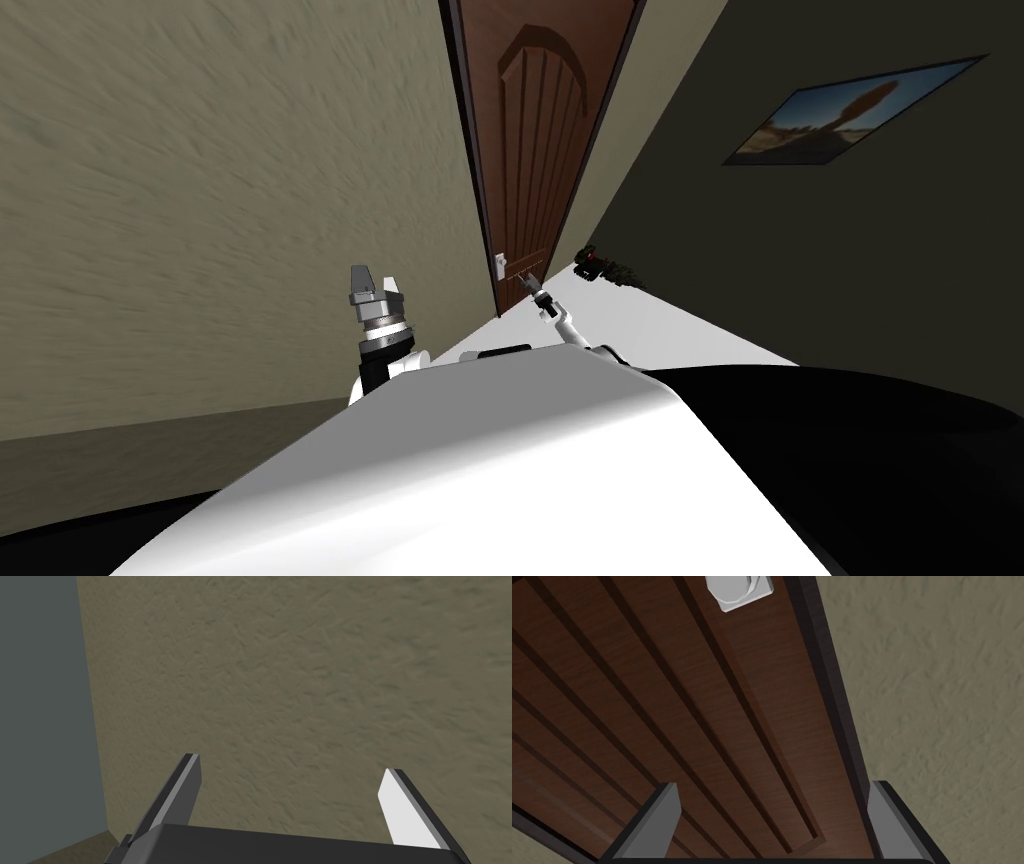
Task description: Pull the door open
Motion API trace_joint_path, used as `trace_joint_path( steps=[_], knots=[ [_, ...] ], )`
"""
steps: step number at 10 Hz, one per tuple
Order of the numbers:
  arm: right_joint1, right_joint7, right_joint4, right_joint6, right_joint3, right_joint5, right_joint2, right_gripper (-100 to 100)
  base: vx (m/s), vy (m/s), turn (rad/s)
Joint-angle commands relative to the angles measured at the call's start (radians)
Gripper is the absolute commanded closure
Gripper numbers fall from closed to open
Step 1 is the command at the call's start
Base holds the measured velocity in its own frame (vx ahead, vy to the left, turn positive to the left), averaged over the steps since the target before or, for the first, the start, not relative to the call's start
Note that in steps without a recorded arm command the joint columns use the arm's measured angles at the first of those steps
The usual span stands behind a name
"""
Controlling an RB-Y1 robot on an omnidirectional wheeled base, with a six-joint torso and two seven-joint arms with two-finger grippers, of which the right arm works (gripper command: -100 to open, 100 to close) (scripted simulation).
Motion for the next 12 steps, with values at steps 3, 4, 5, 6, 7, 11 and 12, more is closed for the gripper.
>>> trace_joint_path(
  steps=[3, 4, 5, 6, 7, 11, 12],
  knots=[
    [-0.055, 0.057, 0.099, -0.005, 0.008, 0.042, -0.018, -100, 0.065, 0.002, 0.045],
    [-0.075, 0.076, 0.128, -0.006, 0.01, 0.057, -0.024, -100, 0.071, 0.007, 0.057],
    [-0.094, 0.096, 0.161, -0.008, 0.013, 0.072, -0.03, -100, 0.093, 0.007, 0.064],
    [-0.111, 0.113, 0.195, -0.009, 0.016, 0.085, -0.034, -100, 0.09, 0.006, 0.067],
    [-0.111, 0.113, 0.199, -0.009, 0.016, 0.085, -0.034, -100, 0.055, 0.0, 0.014],
    [-0.165, 0.167, 0.295, -0.013, 0.023, 0.126, -0.05, -100, 0.063, -0.004, 0.038],
    [-0.175, 0.176, 0.312, -0.014, 0.024, 0.133, -0.053, -100, 0.049, 0.008, 0.028]
  ],
)
